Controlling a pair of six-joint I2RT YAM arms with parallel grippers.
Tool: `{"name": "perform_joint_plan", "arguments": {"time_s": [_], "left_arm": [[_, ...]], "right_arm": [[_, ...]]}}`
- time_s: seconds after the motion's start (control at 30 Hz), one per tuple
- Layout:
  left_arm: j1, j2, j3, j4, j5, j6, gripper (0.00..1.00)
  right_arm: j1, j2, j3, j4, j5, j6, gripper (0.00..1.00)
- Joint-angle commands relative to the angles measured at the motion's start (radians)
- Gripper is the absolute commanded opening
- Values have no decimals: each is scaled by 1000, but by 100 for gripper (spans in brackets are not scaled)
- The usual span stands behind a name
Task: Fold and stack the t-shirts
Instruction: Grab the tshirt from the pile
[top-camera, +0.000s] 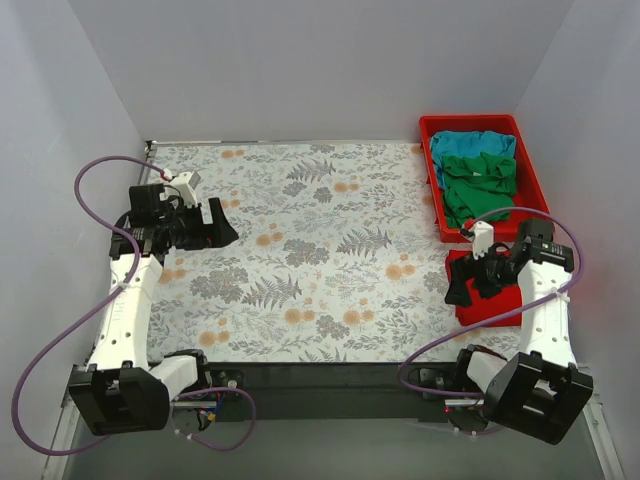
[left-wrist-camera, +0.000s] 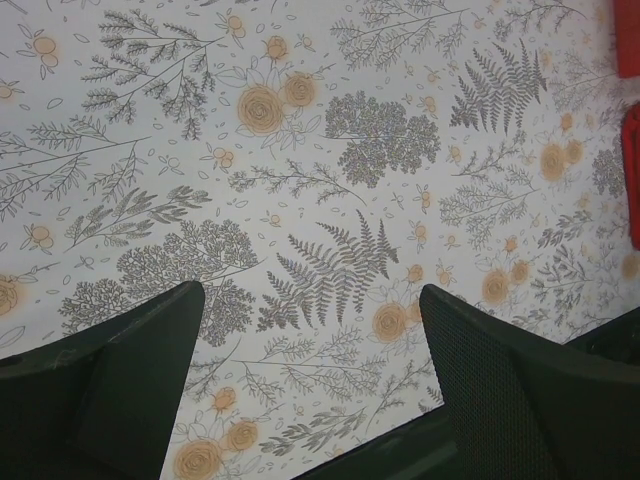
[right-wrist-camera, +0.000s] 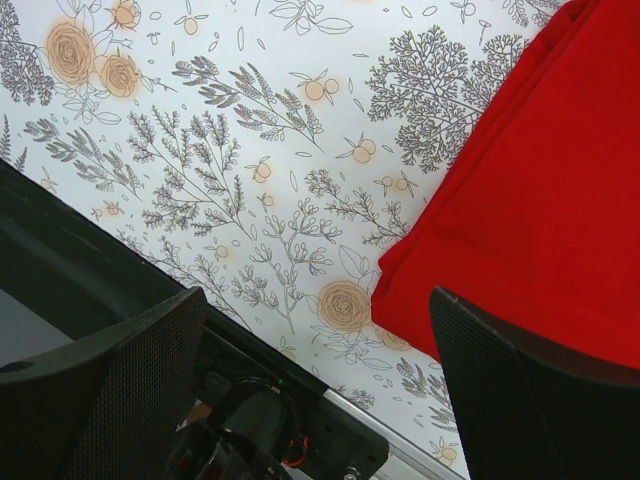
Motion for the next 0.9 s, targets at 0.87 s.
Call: {"name": "perform_joint_plan", "arguments": {"time_s": [0.87], "left_arm": [[4, 187, 117, 3, -69, 24, 89]], "right_arm": [[76, 1198, 1244, 341, 208, 366, 98]]}}
